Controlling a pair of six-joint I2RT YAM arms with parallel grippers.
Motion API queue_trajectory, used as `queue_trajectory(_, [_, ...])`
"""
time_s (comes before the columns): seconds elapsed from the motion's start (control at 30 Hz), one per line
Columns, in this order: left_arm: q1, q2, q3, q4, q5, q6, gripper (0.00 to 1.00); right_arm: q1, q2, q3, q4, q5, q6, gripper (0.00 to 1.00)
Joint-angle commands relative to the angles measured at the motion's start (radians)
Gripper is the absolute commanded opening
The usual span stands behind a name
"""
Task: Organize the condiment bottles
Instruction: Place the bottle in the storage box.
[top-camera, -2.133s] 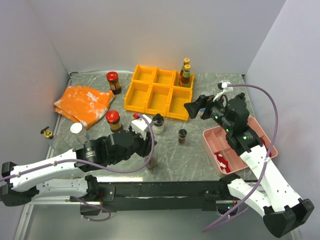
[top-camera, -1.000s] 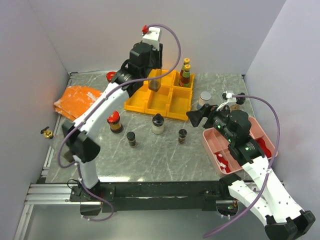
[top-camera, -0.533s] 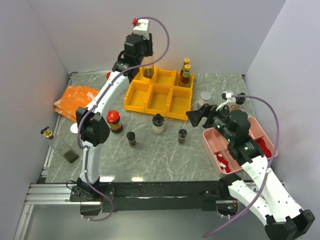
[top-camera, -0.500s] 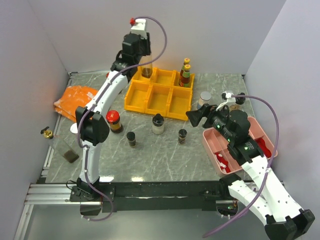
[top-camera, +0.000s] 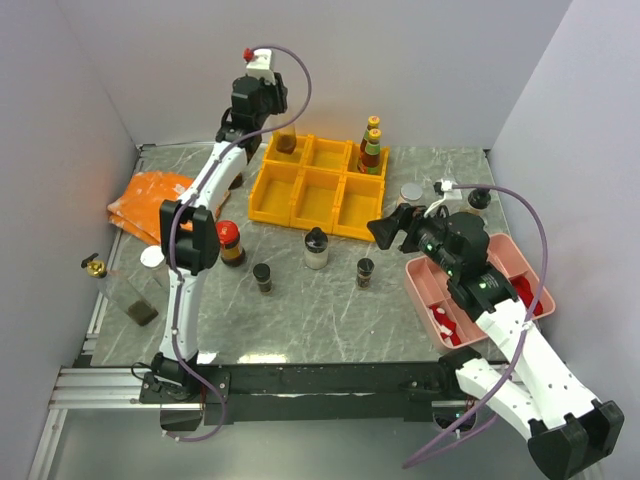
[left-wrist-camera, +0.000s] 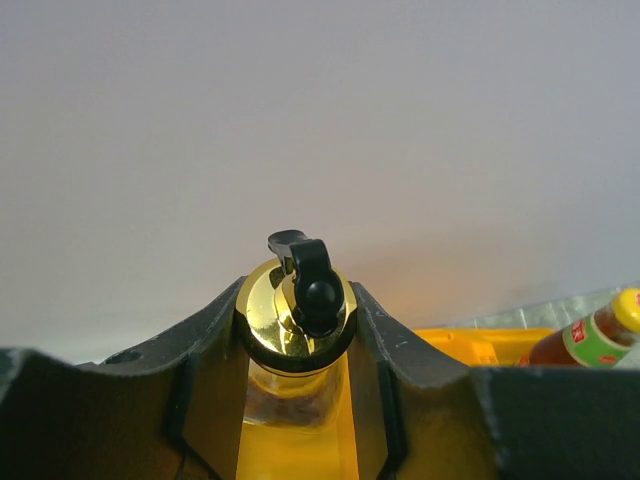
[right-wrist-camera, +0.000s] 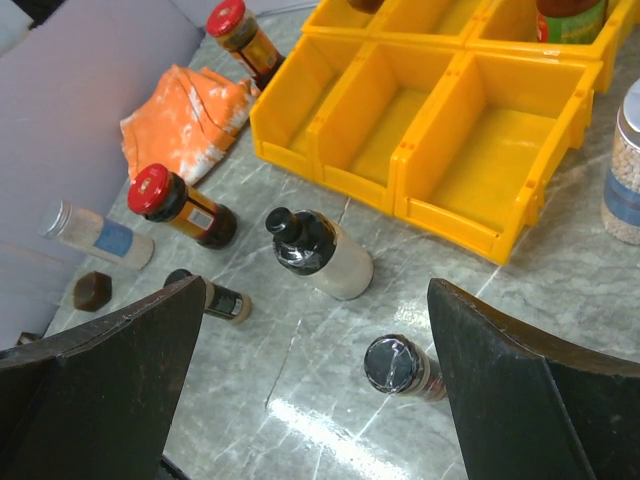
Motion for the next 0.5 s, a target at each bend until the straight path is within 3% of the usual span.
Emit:
queue_trajectory(0.0, [-0.006,0.034,0.080,0.170,0.048,0.013,0.01,0.006,0.014,0.004,0.048,0.011,-0.001,1.00])
queue_trajectory(0.17, [-0.006,0.078,0.080,0.228,0.037,0.028,0.02,0.008,0.029,0.012,0.044,0.025,-0.006,1.00])
queue_trajectory(0.4, [-0.005,0.123,0.077,0.283,0.043,0.036,0.31,0.006,0.023,0.015,0.036,0.034,-0.014,1.00])
queue_trajectory(0.47, [-0.006,0.131,0.073,0.296,0.041,0.033,0.33,0.006,0.017,0.014,0.037,0.040,-0.015,1.00])
